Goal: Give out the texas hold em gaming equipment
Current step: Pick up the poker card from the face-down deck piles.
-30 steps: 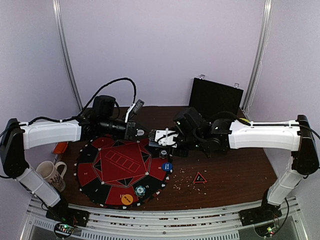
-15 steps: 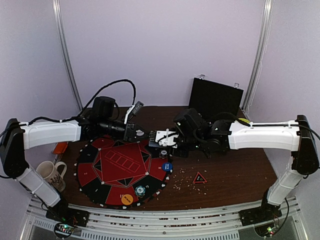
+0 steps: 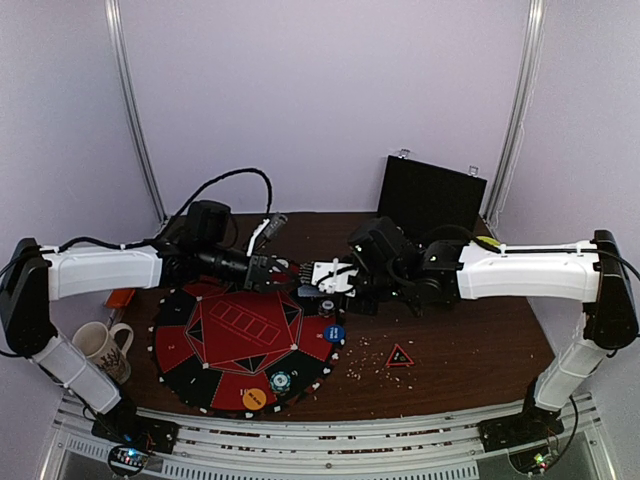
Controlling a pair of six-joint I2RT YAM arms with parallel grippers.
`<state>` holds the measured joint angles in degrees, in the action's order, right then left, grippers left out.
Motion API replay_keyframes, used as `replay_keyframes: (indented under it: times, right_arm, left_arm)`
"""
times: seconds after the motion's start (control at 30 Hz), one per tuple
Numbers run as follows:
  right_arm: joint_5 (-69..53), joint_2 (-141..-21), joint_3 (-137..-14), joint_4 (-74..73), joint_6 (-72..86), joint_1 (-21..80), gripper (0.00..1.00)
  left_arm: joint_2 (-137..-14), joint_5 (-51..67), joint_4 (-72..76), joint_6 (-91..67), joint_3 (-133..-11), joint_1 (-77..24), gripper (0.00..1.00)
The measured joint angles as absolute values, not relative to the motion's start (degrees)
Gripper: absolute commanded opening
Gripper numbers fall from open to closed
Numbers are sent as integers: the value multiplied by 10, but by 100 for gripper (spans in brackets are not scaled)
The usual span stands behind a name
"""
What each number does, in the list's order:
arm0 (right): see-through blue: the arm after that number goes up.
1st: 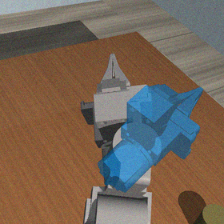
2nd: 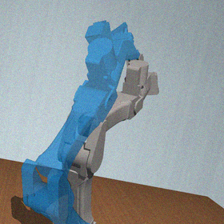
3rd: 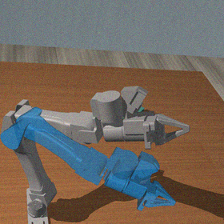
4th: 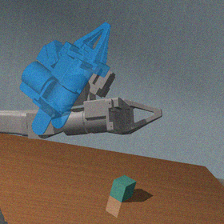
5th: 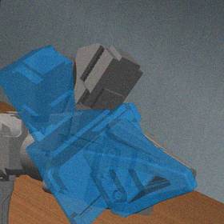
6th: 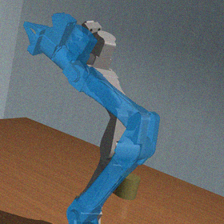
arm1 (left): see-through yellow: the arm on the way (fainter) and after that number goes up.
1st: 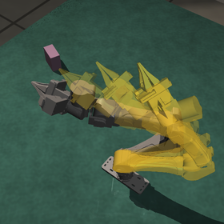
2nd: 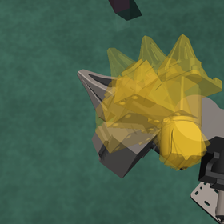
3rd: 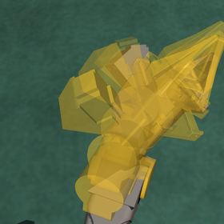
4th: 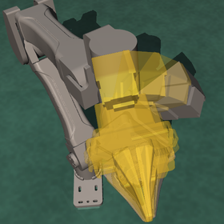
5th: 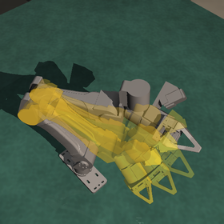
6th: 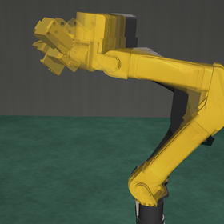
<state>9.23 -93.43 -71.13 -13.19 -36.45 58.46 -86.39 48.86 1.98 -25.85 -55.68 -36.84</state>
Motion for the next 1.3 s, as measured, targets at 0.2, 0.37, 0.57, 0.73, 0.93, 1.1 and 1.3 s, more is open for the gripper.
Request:
replay_keyframes:
  times: [0.2, 0.37, 0.57, 0.73, 0.93, 1.1, 1.3]
  right_arm:
    - [96, -930, -702, -130, -364, 581, 49]
    - [98, -926, -701, -130, -365, 578, 49]
    - [98, -920, -698, -128, -364, 576, 49]
    - [98, -917, -693, -123, -362, 572, 49]
    - [98, -915, -692, -118, -362, 568, 49]
    - [98, -915, -686, -114, -359, 562, 48]
    - [98, -915, -684, -110, -358, 559, 49]
  left_arm:
    - [-850, 493, 21, -263, -551, -363, 0]
    - [-848, 493, 21, -263, -550, -358, 0]
    - [-832, 492, 46, -284, -528, -345, 0]
    - [-801, 494, 100, -324, -485, -325, 0]
    - [-789, 518, 157, -364, -461, -311, 0]
    - [-746, 529, 170, -385, -433, -261, 0]
    - [-716, 532, 157, -377, -433, -232, 0]
